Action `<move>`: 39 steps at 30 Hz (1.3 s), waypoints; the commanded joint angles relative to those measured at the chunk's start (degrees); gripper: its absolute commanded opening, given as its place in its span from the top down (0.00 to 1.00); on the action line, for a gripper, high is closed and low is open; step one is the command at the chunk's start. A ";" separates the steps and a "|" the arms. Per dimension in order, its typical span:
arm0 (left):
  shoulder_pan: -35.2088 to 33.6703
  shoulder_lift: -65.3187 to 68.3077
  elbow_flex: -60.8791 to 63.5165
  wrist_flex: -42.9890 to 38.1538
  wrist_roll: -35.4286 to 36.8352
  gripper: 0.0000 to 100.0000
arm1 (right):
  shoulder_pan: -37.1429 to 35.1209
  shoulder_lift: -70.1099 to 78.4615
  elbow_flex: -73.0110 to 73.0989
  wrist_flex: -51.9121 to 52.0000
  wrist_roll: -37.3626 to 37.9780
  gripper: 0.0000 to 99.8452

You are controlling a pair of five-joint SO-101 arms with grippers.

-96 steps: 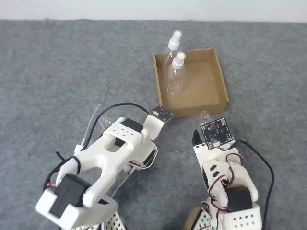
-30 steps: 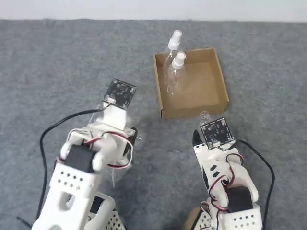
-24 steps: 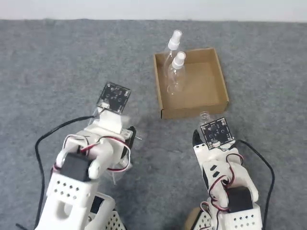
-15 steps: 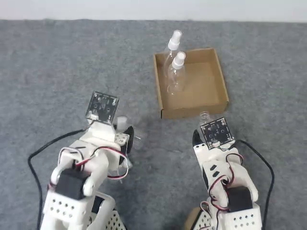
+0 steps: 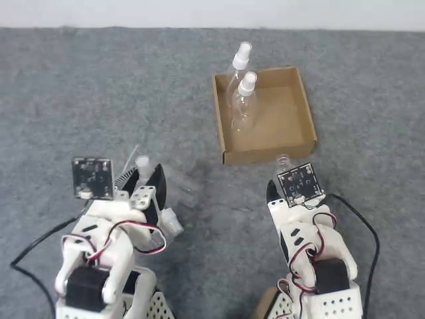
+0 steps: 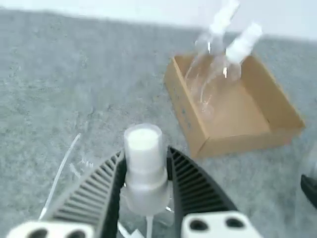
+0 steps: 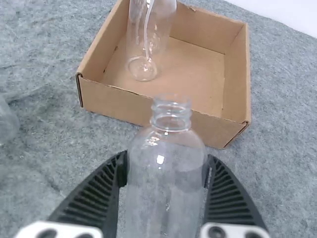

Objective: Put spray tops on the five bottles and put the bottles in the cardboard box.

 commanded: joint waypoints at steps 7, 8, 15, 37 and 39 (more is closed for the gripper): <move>-0.35 -10.73 5.32 -6.42 9.58 0.99 | 0.31 -0.92 -0.97 -1.45 -0.18 0.89; -0.35 -10.64 5.32 -6.42 10.55 0.99 | 0.31 -0.92 -0.97 -1.45 -0.18 0.89; -0.35 -10.37 5.32 -6.51 14.15 0.99 | -1.10 -0.92 -1.05 -1.27 -0.44 0.89; -8.70 -10.37 7.25 -17.23 36.66 0.99 | -8.66 -0.92 0.00 -0.48 -0.70 0.89; -11.60 -10.37 8.48 -19.96 37.80 0.99 | -8.66 -0.92 -0.09 -0.22 -0.70 0.89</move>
